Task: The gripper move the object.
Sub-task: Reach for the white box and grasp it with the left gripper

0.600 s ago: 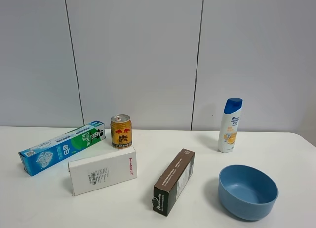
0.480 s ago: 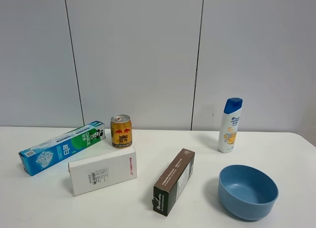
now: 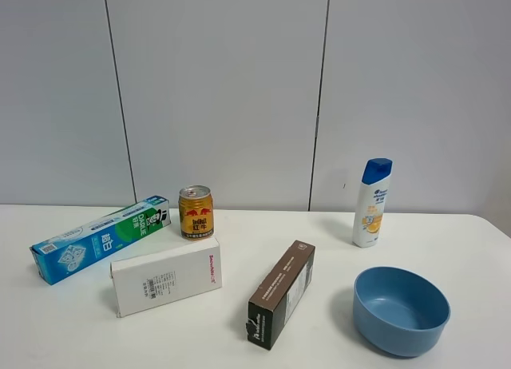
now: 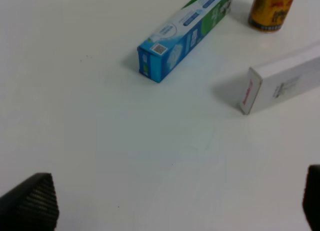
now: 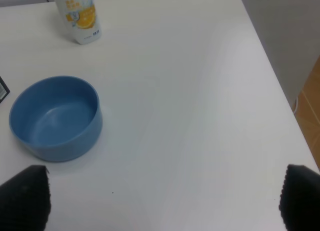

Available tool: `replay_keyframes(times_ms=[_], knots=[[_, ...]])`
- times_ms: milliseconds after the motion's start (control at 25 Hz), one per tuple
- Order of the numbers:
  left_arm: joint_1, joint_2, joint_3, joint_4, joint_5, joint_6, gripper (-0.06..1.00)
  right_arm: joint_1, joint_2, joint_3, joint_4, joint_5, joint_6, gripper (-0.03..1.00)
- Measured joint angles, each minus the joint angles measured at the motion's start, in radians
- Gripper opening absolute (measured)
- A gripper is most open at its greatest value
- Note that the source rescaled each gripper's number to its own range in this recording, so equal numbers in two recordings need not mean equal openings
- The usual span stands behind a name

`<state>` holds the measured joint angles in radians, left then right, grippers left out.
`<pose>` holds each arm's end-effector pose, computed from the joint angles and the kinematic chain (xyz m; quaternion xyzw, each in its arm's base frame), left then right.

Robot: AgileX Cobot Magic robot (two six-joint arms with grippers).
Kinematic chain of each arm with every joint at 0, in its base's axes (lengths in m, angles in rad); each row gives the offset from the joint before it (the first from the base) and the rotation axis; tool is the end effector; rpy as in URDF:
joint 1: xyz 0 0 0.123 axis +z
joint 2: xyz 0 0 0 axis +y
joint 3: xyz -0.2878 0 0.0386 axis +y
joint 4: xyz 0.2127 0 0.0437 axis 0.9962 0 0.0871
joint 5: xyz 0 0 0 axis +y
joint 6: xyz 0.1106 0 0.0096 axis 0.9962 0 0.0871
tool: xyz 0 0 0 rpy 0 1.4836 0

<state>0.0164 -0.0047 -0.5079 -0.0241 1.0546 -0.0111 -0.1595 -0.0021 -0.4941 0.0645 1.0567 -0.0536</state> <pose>-0.0243 -0.0027 0.2538 -0.0112 0.8482 -0.0106 0.5295 -0.0217 0.0098 0.2502 0.0440 0.8516 -0.0234 0.5218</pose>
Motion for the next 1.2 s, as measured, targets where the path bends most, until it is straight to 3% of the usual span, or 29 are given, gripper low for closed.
replay_keyframes(times_ms=[360, 640, 760, 1200], knots=[[0.000, 0.000, -0.006, 0.000, -0.001, 0.055, 1.00, 0.000, 0.000, 0.000, 0.000, 0.000, 0.000, 1.00], [0.000, 0.128, -0.150, -0.022, -0.052, 0.117, 1.00, 0.000, 0.000, 0.000, 0.000, 0.000, 0.000, 1.00], [0.000, 0.256, -0.217, -0.080, -0.060, 0.147, 1.00, 0.000, 0.000, 0.000, 0.000, 0.000, 0.000, 1.00], [0.001, 0.741, -0.382, -0.335, -0.087, 0.427, 1.00, 0.000, 0.000, 0.000, 0.000, 0.000, 0.000, 1.00]])
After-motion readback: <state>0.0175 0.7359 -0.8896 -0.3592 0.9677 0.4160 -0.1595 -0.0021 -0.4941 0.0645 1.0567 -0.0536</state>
